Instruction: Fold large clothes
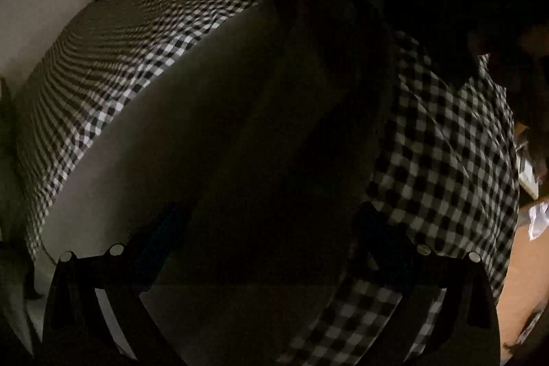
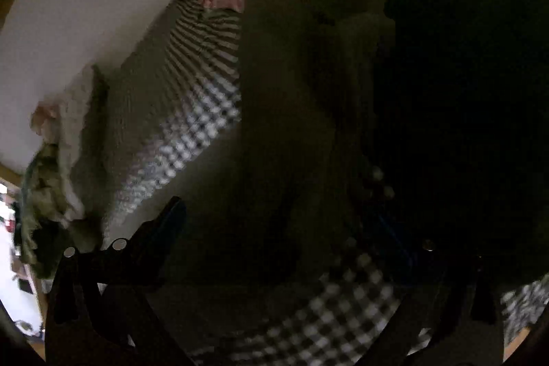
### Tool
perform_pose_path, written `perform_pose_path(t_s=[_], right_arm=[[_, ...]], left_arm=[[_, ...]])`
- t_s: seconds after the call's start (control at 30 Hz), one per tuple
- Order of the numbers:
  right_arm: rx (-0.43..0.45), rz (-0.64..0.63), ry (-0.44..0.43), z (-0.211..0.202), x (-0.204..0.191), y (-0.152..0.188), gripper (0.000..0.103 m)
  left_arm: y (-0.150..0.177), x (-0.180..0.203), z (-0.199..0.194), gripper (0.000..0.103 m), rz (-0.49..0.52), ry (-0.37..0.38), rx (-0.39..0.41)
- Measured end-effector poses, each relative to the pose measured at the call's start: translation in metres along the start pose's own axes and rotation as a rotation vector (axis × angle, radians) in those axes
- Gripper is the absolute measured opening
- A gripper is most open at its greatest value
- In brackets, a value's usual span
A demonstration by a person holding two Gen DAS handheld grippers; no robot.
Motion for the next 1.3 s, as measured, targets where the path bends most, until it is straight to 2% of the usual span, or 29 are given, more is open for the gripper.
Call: perform_pose_path(t_s=[0.07,0.2,0.37,0.43,0.5,0.63,0.77,0.9,0.93,0.97,1.07,1.1,1.13,1.17,1.23,1.3], right_arm=[[0.011,-0.007,-0.015,-0.002,-0.003,0.003,0.100],[0.041,0.049,0.063,0.006,0.014,-0.002,0.097],[0.126,0.064,0.045,-0.003,0.009,-0.014,0.097],[0.165,0.088,0.008,-0.009,0.007,-0.025,0.097],[0.203,0.102,-0.018,-0.019,0.003,-0.038,0.097],[0.214,0.115,-0.041,-0.038,-0.009,-0.059,0.097],[0.265,0.025,0.070,-0.069,-0.012,-0.089,0.100],[0.167,0.034,0.214,-0.056,0.013,-0.115,0.100],[0.117,0.039,0.222,-0.045,0.022,-0.115,0.100],[0.111,0.022,0.227,-0.040,0.026,-0.116,0.100],[0.154,-0.016,0.194,-0.037,0.022,-0.116,0.100],[0.176,-0.067,0.162,-0.039,0.012,-0.115,0.094],[0.188,-0.094,0.131,-0.042,0.008,-0.115,0.065],[0.175,-0.126,0.127,-0.041,0.001,-0.113,0.056],[0.151,-0.147,0.141,-0.035,-0.002,-0.109,0.057],[0.102,-0.060,0.109,-0.023,0.011,-0.106,0.055]], left_arm=[[-0.001,-0.003,0.006,0.098,-0.012,0.007,0.003],[-0.004,-0.002,0.006,0.098,-0.018,0.009,0.006],[-0.002,0.004,-0.008,0.096,-0.028,-0.001,0.023],[-0.008,0.007,-0.016,0.083,-0.019,0.000,0.052],[-0.018,0.012,-0.020,0.082,-0.006,0.000,0.075],[-0.039,0.023,-0.016,0.080,0.000,0.012,0.104],[-0.053,0.034,0.007,0.084,0.018,-0.004,0.053],[-0.057,0.032,0.011,0.088,-0.021,0.016,0.070],[-0.057,0.033,0.012,0.088,-0.021,0.014,0.074],[-0.057,0.033,0.012,0.088,-0.020,0.012,0.077],[-0.056,0.033,0.013,0.088,-0.026,0.016,0.082],[-0.057,0.033,0.013,0.088,-0.026,0.016,0.083],[-0.056,0.032,0.012,0.088,-0.027,0.017,0.084],[-0.055,0.032,0.012,0.088,-0.029,0.016,0.084],[-0.054,0.032,0.011,0.088,-0.040,0.019,0.086],[-0.054,0.032,0.010,0.088,-0.050,0.020,0.085]])
Point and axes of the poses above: each gripper's, at about its wrist camera, not at the fingertips, and z roughly the way its jaws point, x to its right, y to its underside, the point moved 8 cm from there along z, roughly the way its jaws point, and after that the axes turned 3 degrees about -x, right-handed, at the moved point
